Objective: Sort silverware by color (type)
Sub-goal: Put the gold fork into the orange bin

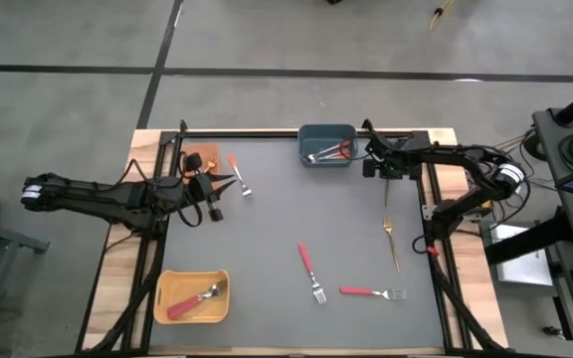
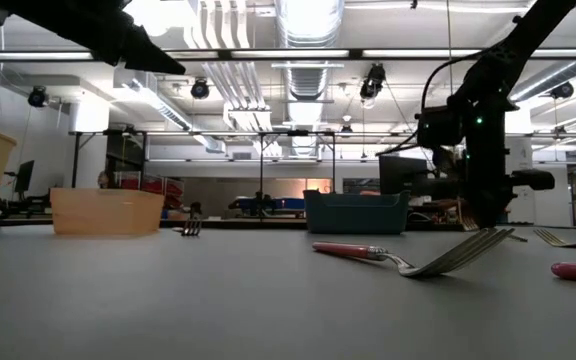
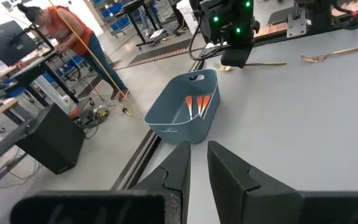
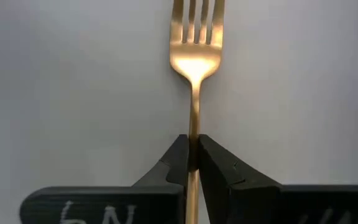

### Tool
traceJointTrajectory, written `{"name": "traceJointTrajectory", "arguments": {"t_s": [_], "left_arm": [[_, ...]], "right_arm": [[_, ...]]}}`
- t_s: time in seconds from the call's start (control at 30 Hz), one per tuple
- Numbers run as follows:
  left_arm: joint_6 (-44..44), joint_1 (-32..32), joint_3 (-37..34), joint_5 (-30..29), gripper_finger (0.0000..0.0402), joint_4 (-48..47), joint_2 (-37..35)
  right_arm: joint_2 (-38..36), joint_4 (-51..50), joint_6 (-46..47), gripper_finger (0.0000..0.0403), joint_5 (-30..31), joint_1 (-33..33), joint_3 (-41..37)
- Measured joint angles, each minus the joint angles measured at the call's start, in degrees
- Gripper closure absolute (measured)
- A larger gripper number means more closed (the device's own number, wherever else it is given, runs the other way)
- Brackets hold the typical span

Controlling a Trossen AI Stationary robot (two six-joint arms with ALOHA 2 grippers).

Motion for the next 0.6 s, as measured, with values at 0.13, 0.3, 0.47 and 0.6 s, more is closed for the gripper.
{"name": "traceJointTrajectory", "arguments": {"t_s": [0.13, 0.3, 0.47, 0.6], "left_arm": [[-1.6, 0.0, 0.0, 0.0, 0.0364, 0.0, 0.1], [-2.6, 0.0, 0.0, 0.0, 0.0364, 0.1, 0.1], [-2.6, 0.0, 0.0, 0.0, 0.0364, 1.5, 0.4], [-3.9, 0.0, 0.0, 0.1, 0.0364, 1.9, 1.2]], "right_arm": [[-3.6, 0.7, 0.3, 0.0389, 4.3, 0.0, 0.3], [-9.6, 1.5, -0.9, 0.0390, 9.1, 0.3, 0.3], [-16.6, 4.9, -4.4, 0.0390, 12.3, 2.2, 0.3], [-22.5, 13.2, -10.6, 0.0390, 12.9, 5.0, 0.3]]}}
